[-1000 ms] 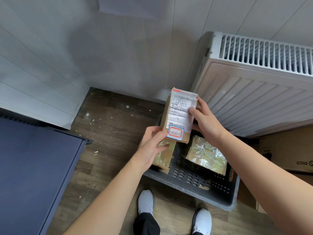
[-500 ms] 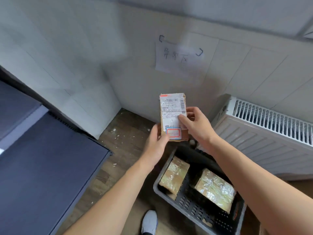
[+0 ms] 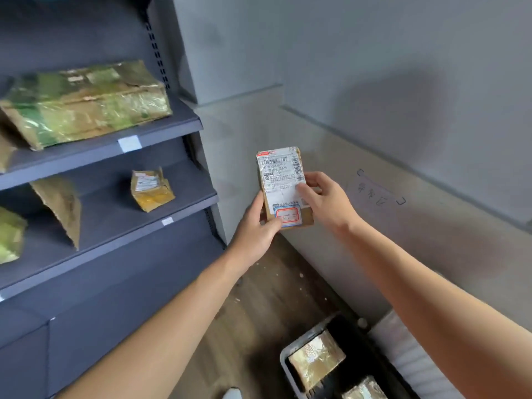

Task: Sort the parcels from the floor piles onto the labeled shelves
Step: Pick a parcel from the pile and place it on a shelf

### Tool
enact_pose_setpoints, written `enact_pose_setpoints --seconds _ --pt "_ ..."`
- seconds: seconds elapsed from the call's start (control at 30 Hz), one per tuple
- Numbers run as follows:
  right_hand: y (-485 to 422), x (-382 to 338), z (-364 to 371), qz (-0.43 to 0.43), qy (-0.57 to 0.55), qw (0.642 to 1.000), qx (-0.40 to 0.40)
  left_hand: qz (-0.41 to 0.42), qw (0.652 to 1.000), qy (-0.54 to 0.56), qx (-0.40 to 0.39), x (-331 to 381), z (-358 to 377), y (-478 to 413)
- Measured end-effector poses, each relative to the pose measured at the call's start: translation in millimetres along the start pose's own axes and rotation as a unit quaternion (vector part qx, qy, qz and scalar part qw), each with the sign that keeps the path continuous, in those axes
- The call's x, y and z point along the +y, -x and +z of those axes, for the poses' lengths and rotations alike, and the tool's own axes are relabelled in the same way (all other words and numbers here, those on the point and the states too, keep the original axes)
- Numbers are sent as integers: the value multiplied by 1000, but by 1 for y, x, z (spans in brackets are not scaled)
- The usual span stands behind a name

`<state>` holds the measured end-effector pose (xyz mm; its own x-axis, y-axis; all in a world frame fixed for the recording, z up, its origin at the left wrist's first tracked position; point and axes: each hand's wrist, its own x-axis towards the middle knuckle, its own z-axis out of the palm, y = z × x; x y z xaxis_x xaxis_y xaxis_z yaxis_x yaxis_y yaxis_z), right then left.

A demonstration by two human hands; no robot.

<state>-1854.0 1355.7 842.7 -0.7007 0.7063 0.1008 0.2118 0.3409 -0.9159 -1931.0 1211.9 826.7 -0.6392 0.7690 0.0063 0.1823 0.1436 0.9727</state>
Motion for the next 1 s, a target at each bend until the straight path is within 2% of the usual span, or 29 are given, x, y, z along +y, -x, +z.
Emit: enact_pose_setpoints --seconds 0.2,0.47,0.77,1.0 --pt "6 -86 45 -76 -33 995 -57 15 996 0 87 52 -71 46" --pt "21 -208 139 -184 -48 976 -102 32 980 -4 196 98 -195 101" --pt "41 -337 249 -256 -74 956 -124 62 962 -39 262 136 -341 147" --pt "49 -407 313 -275 -83 952 -110 76 957 -60 274 151 -432 170"
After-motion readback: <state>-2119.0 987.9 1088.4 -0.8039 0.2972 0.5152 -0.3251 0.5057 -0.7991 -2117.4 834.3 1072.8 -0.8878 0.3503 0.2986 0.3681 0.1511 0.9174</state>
